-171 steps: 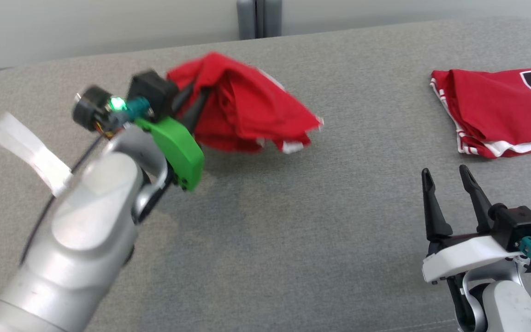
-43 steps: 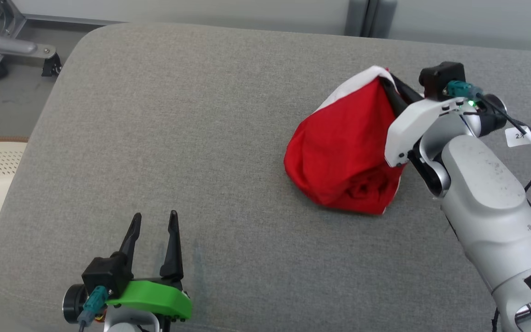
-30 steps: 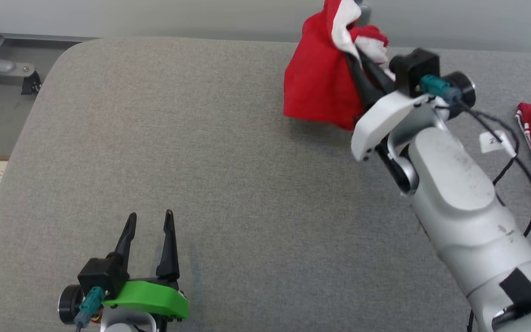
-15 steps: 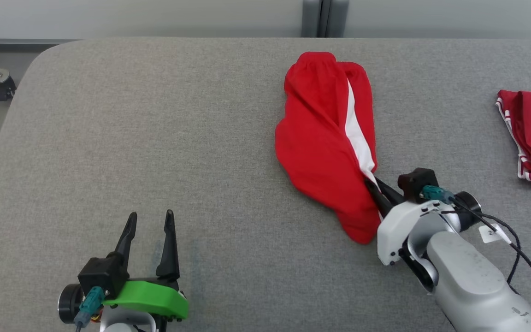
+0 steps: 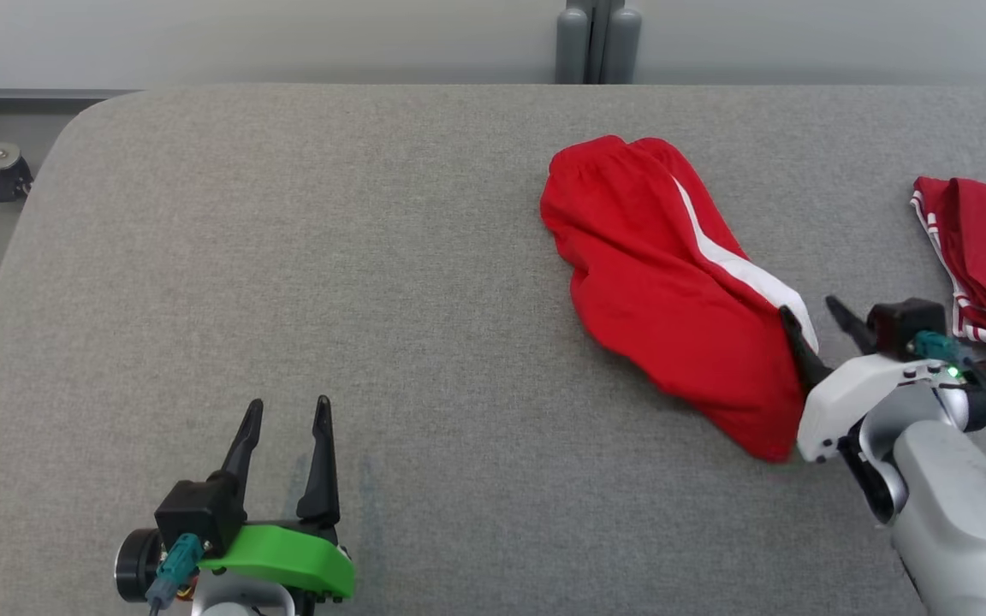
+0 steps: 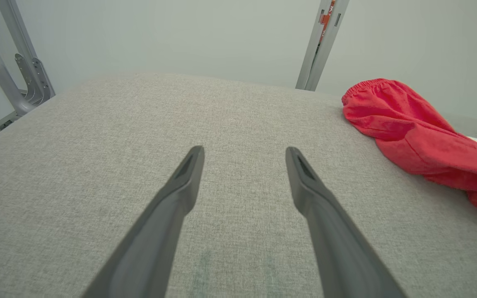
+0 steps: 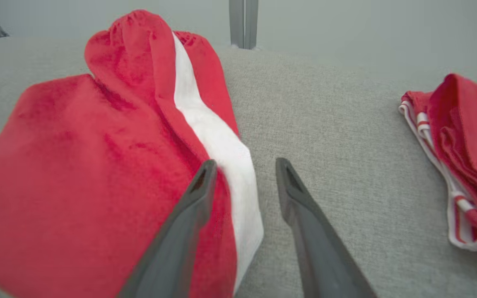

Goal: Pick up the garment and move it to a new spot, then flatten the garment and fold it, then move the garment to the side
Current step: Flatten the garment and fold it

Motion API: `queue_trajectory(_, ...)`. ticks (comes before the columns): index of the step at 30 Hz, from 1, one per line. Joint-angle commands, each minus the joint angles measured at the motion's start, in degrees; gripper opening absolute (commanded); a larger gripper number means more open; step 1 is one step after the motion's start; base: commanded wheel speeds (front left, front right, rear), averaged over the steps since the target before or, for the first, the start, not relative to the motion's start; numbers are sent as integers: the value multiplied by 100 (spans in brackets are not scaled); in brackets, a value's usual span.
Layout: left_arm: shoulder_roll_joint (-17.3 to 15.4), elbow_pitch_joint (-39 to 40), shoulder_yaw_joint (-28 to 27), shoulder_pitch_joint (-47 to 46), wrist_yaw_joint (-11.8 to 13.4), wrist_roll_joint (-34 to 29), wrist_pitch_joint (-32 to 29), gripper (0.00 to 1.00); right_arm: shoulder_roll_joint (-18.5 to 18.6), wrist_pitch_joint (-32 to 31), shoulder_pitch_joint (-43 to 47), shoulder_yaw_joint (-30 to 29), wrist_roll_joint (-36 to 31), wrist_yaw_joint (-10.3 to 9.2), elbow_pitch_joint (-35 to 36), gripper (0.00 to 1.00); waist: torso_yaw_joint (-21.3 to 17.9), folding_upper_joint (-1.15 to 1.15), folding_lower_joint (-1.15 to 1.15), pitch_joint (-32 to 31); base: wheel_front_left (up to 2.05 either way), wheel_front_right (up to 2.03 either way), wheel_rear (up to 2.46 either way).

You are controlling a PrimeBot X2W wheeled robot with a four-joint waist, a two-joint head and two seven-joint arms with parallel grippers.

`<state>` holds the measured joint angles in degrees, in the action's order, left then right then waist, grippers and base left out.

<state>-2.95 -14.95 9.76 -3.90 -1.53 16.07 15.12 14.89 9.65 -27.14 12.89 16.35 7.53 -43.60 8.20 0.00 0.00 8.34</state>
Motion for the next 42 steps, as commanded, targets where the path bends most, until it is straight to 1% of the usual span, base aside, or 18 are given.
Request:
queue_trajectory(1,-1,-6,19,62,-29,-62,2,100,72,39,-8,-145,-66,-9,149,100,63,0,0,-16,0,0,0)
queue_trajectory(4,-1,12,47,73,-32,-47,2,100,134,-63,-91,-453,-180,-9,598,100,166,0,0,-23,0,0,0)
queue_trajectory(7,1,60,70,81,-22,-12,2,100,117,-333,-185,-631,-340,-9,1060,100,268,0,0,18,0,0,0)
queue_trajectory(9,2,84,96,48,-29,9,2,100,93,-571,-295,-632,-474,-9,1246,100,356,0,0,89,0,0,0)
queue_trajectory(12,3,127,167,-79,-27,44,2,100,9,-974,-567,-549,-561,-9,1296,100,517,0,0,251,0,0,0)
queue_trajectory(14,3,160,249,-181,-13,102,2,100,-18,-1217,-811,-488,-603,-9,1215,100,664,0,0,399,0,0,0)
queue_trajectory(18,2,233,380,-325,70,220,2,100,-58,-1525,-1268,-431,-605,-9,776,100,976,0,0,647,0,0,0)
queue_trajectory(22,3,280,454,-423,134,328,2,100,22,-1599,-1602,-451,-745,-9,199,100,1243,0,0,818,0,0,0)
queue_trajectory(25,3,297,478,-432,166,369,2,100,44,-1563,-1780,-507,-778,-9,-220,100,1360,0,0,903,0,0,0)
queue_trajectory(26,3,306,480,-431,180,370,2,100,43,-1546,-1835,-511,-792,-9,-355,95,1382,0,0,920,0,0,0)
queue_trajectory(27,3,314,485,-429,196,387,2,100,32,-1510,-1877,-508,-805,-9,-450,48,1393,0,0,930,0,0,0)
queue_trajectory(29,3,324,490,-419,214,398,2,100,-9,-1389,-1967,-485,-806,-9,-587,3,1398,0,0,940,0,0,0)
queue_trajectory(30,3,326,487,-407,229,400,2,100,-38,-1310,-2002,-451,-802,-9,-643,0,1386,0,0,935,0,0,0)
queue_trajectory(33,3,315,463,-390,263,394,2,100,-75,-1039,-2092,-318,-806,-9,-689,0,1310,0,0,868,0,0,0)
queue_trajectory(37,3,323,440,-335,254,331,2,100,-243,-671,-2186,-52,-747,-9,-533,0,1146,0,0,718,0,0,0)
queue_trajectory(42,1,295,391,-260,232,246,2,100,-487,-393,-2063,577,-619,-9,-158,0,932,0,0,508,0,0,0)
